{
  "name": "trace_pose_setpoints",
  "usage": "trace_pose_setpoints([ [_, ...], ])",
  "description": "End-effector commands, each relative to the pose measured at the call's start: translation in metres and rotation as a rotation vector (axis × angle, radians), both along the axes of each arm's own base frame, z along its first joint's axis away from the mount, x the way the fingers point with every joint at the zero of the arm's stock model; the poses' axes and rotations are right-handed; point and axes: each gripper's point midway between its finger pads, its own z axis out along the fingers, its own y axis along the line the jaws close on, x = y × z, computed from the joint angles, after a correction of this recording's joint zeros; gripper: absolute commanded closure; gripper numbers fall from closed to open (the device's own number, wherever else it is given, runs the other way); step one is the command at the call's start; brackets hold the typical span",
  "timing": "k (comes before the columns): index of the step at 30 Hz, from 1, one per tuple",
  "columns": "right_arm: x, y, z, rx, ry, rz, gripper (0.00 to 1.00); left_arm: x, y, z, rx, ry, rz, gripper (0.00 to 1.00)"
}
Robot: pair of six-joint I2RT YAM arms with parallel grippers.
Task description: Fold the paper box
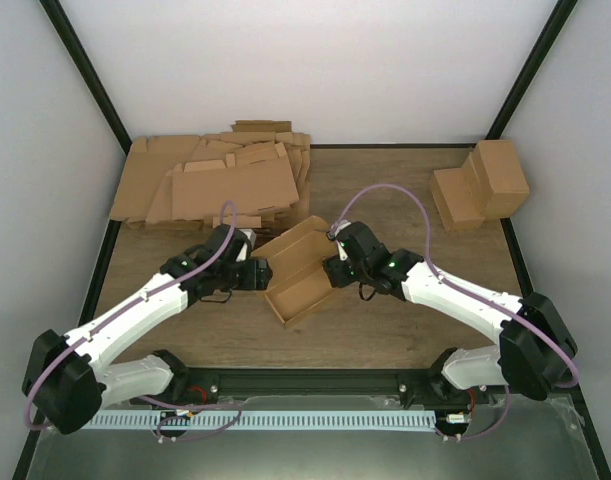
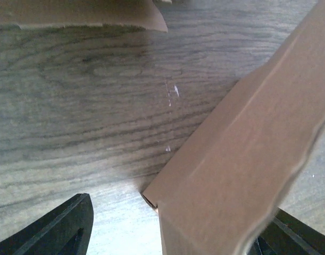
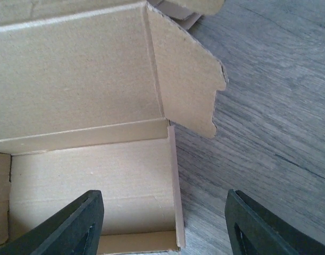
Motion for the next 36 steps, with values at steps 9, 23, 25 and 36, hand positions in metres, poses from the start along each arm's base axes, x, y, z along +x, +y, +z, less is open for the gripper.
trace_pose_setpoints([
  [9,0.001,0.012,0.007,-0.030,0.046,0.060,0.38,0.033,-0.005,0.015,0.050,-0.102,0.023,0.27],
  [23,0.022,0.014,-0.035,-0.158,0.120,0.037,0.47,0.042,-0.006,0.010,0.075,-0.111,0.030,0.31],
  [25,0.024,0.011,-0.042,-0.183,0.129,0.030,0.48,0.043,-0.006,0.011,0.078,-0.116,0.029,0.31],
  [36,0.026,0.004,-0.076,-0.308,0.171,0.034,0.59,0.050,-0.008,0.002,0.103,-0.104,0.033,0.31],
])
